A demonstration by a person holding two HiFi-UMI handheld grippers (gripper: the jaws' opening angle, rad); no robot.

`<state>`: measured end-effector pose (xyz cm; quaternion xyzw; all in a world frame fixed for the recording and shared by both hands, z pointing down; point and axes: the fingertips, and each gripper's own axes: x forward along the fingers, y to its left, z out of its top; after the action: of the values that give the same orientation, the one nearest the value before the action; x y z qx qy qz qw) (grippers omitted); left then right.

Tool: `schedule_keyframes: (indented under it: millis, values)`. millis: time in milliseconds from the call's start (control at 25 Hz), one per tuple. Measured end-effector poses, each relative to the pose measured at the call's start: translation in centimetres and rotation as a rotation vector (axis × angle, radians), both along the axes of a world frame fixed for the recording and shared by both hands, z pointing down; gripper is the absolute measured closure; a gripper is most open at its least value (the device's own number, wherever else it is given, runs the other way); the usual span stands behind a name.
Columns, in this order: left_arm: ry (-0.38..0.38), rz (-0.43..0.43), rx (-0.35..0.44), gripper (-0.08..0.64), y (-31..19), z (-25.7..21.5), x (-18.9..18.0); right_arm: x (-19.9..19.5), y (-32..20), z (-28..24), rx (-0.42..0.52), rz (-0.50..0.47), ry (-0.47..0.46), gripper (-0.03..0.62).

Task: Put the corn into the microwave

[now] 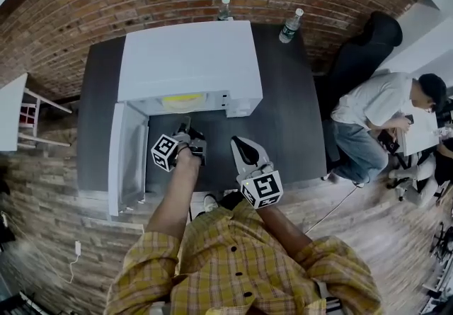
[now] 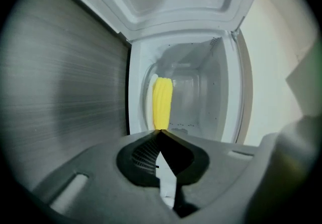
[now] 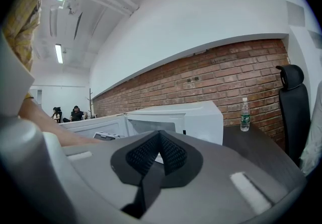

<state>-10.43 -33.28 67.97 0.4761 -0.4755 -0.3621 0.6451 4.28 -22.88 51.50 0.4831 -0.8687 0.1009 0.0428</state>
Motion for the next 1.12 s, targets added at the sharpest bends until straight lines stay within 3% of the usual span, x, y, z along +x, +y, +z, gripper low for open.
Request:
schedule_keyframes:
  millis: [280,480,640,840,1120]
  values:
    - [-0.039,0.067,0.127,0.560,3.1,-4.4,0.5,-0.6,1.8,-0.5,0.006,0.009,0.001,0.588]
    - [-0.152,0.148,0.251,0.561,5.7,-8.0,1.3,-1.0,2.8,-0.6,-0.001,0.013,-0.019,0.588]
    - [-0.328,0.280,0.406,0.560,8.2,-11.1,2.9,-1.0,3.3,-0.5,-0.007,0.019,-0.030,0.588]
    - [-0.707,0.470,0.576,0.560,10.7,-13.3,5.1,-1.0,3.8,-0.9,0.003,0.022,-0.040,0.588]
    - [-0.943,0.489,0.657,0.561,12.7,-15.8,5.7,-1.2,4.0,-1.3,0.008,0.020,-0.044,0.588]
